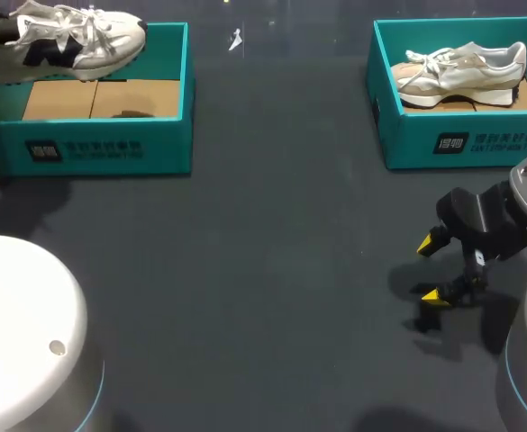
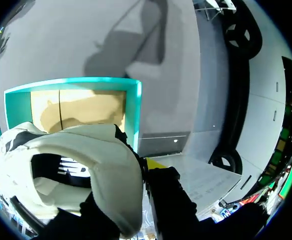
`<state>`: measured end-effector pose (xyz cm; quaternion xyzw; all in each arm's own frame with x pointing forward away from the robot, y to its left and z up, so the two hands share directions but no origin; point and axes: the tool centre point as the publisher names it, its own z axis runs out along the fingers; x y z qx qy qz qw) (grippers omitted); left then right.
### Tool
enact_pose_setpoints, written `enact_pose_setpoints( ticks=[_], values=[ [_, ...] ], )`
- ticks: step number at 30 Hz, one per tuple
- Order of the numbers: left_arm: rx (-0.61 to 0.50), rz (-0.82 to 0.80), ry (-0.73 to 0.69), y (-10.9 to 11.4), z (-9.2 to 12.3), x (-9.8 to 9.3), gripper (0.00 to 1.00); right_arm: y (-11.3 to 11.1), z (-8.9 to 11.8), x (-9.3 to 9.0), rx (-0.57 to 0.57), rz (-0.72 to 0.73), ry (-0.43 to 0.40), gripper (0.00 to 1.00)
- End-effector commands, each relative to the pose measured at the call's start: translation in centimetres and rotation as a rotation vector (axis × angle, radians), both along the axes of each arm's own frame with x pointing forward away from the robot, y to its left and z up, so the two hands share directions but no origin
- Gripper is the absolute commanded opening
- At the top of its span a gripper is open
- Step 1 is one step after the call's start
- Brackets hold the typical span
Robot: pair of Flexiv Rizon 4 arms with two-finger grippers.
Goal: Take the shoe out of the shoebox, open the shoe tongue, remove and reinsert the insole, then place the shoe into the shoebox
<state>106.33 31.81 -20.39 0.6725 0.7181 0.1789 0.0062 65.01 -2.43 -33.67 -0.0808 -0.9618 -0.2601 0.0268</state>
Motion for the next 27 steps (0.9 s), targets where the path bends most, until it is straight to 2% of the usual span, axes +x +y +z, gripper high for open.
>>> enact_pose_setpoints(
  ticks=[1, 12, 27],
  values=[
    [-0.007, -0.018, 0.019, 0.0, -1.3, 0.9, 0.00, 0.0, 0.0, -0.2, -0.002, -0.002, -0.001, 1.00],
    [0.036, -0.104, 0.069, 0.4, -4.0, -0.3, 0.00, 0.0, 0.0, -0.2, -0.002, -0.002, -0.001, 1.00],
    [0.032, -0.127, 0.079, 0.3, -4.2, -0.4, 0.00, 0.0, 0.0, -0.2, -0.002, -0.002, -0.001, 1.00]
  ],
)
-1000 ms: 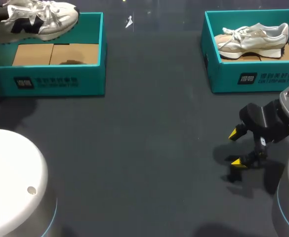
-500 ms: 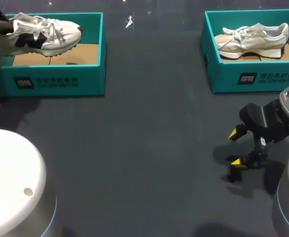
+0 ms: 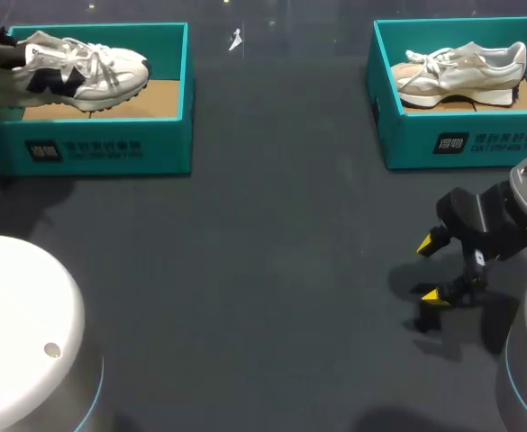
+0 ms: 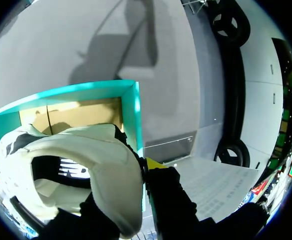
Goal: Take the shoe out of the shoebox, open the shoe tongue, remove and reinsert the insole, then place the shoe into the shoebox
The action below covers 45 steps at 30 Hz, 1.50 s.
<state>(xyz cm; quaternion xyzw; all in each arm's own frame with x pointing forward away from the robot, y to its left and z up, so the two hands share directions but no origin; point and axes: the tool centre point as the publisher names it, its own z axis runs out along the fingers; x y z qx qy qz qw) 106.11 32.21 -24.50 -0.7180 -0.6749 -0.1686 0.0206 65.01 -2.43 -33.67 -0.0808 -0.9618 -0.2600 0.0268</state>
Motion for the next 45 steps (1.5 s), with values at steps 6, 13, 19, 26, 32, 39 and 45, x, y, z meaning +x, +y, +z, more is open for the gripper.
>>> enact_pose_setpoints(
  ticks=[6, 13, 19, 26, 32, 39, 45],
  values=[
    [0.014, -0.008, 0.029, -0.3, -2.0, -0.3, 0.00, 0.0, 0.0, -0.2, -0.002, -0.002, -0.001, 1.00],
    [0.034, 0.021, 0.066, -0.5, -3.9, 0.3, 0.00, 0.0, 0.0, -0.2, -0.002, -0.002, -0.001, 1.00],
    [0.040, 0.022, 0.086, -0.7, -4.8, 0.3, 0.00, 0.0, 0.0, -0.2, -0.002, -0.002, -0.001, 1.00],
    [0.038, 0.011, 0.095, -1.3, -5.1, 0.1, 0.00, 0.0, 0.0, -0.2, -0.002, -0.002, -0.001, 1.00],
    [0.038, -0.003, 0.099, -2.0, -5.7, -0.3, 0.00, 0.0, 0.0, -0.2, -0.002, -0.002, -0.001, 1.00],
    [0.056, -0.024, 0.110, -2.8, -7.1, -0.8, 0.00, 0.0, 0.0, -0.2, -0.002, -0.002, -0.001, 1.00],
    [0.070, -0.032, 0.128, -2.9, -8.4, -1.0, 0.00, 0.0, 0.0, -0.2, -0.002, -0.002, -0.001, 1.00]
  ],
)
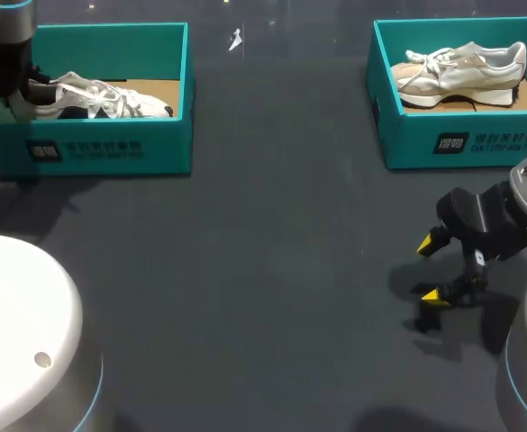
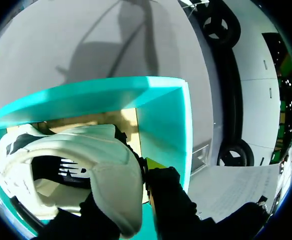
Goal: Take the shoe out of the shoebox, open the shoe tongue, remove and reinsert the insole, then place the shoe into the shoebox
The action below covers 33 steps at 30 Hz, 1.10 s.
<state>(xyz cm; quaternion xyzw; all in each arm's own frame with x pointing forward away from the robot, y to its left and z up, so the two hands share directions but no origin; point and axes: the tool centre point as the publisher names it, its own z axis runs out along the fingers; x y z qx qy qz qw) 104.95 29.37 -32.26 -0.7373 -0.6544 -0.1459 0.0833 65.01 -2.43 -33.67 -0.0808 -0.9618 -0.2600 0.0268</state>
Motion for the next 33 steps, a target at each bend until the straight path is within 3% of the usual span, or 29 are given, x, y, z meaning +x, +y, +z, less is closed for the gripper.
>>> enact_pose_setpoints(
  ticks=[1, 33],
  values=[
    [0.007, 0.002, 0.004, -0.1, -0.8, 0.2, 0.00, 0.0, 0.0, -0.2, -0.002, -0.002, -0.001, 1.00],
    [-0.026, -0.013, 0.067, -0.3, -4.6, 0.8, 0.00, 0.0, 0.0, -0.2, -0.002, -0.002, -0.001, 1.00]
  ],
)
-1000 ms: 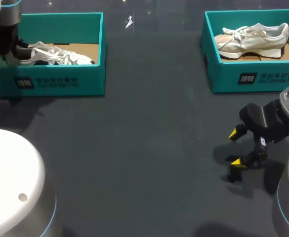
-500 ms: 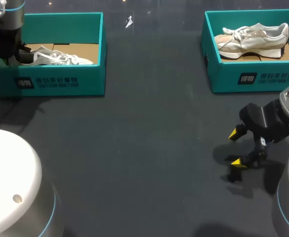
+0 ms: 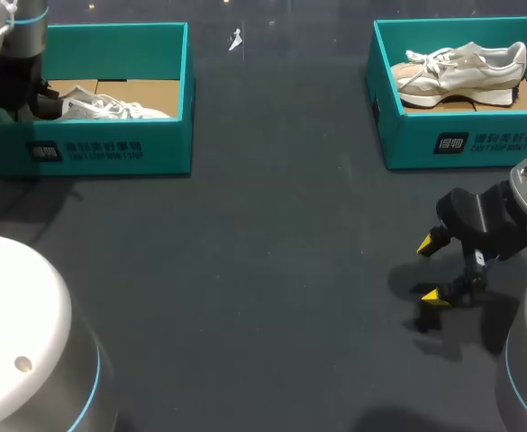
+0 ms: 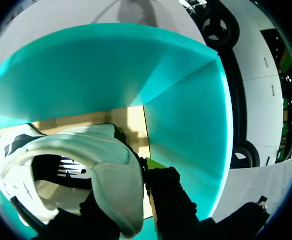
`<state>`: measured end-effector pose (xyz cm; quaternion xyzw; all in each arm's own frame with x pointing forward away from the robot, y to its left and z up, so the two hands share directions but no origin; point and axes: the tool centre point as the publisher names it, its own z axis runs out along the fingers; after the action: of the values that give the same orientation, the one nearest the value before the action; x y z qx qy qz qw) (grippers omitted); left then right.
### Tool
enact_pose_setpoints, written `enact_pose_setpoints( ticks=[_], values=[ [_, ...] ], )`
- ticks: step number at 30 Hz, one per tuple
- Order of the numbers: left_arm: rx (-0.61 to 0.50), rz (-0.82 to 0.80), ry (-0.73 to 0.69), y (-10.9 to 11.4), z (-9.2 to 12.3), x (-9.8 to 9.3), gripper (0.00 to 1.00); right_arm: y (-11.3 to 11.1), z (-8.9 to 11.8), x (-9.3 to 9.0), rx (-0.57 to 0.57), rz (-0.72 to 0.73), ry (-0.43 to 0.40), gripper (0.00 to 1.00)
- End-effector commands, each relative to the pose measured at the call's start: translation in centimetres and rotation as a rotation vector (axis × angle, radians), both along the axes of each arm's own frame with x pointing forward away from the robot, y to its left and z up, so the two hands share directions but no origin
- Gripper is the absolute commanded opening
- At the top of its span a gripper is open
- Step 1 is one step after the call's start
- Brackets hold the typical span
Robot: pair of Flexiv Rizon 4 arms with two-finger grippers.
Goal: Take the shoe out of the shoebox, open the shoe tongue, remove and reinsert the insole, then place the shoe into the shoebox
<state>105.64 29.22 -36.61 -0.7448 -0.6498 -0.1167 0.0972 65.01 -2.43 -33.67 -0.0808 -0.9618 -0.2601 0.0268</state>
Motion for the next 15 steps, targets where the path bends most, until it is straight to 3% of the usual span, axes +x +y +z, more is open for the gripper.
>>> enact_pose_setpoints(
  ticks=[1, 5, 7, 8, 11, 15],
  values=[
    [-0.010, -0.006, 0.003, -0.1, -0.3, 0.1, 0.00, 0.0, 0.0, -0.2, -0.002, -0.002, -0.001, 1.00],
    [-0.016, -0.007, 0.005, -0.2, -0.4, 0.1, 0.00, 0.0, 0.0, -0.2, -0.002, -0.002, -0.001, 1.00],
    [-0.019, -0.005, 0.004, -0.2, -0.3, 0.1, 0.26, 0.0, 0.0, -0.2, -0.002, -0.002, -0.001, 1.00],
    [-0.022, -0.001, 0.003, -0.2, -0.2, 0.1, 0.31, 0.0, 0.0, -0.2, -0.002, -0.002, -0.001, 1.00],
    [-0.032, 0.003, 0.000, -0.2, 0.4, 0.2, 0.45, 0.0, 0.0, -0.2, -0.002, -0.002, -0.001, 1.00],
    [-0.052, -0.001, -0.016, -0.3, 1.3, 0.3, 0.51, 0.0, 0.0, -0.2, -0.002, -0.002, -0.001, 1.00]
  ],
)
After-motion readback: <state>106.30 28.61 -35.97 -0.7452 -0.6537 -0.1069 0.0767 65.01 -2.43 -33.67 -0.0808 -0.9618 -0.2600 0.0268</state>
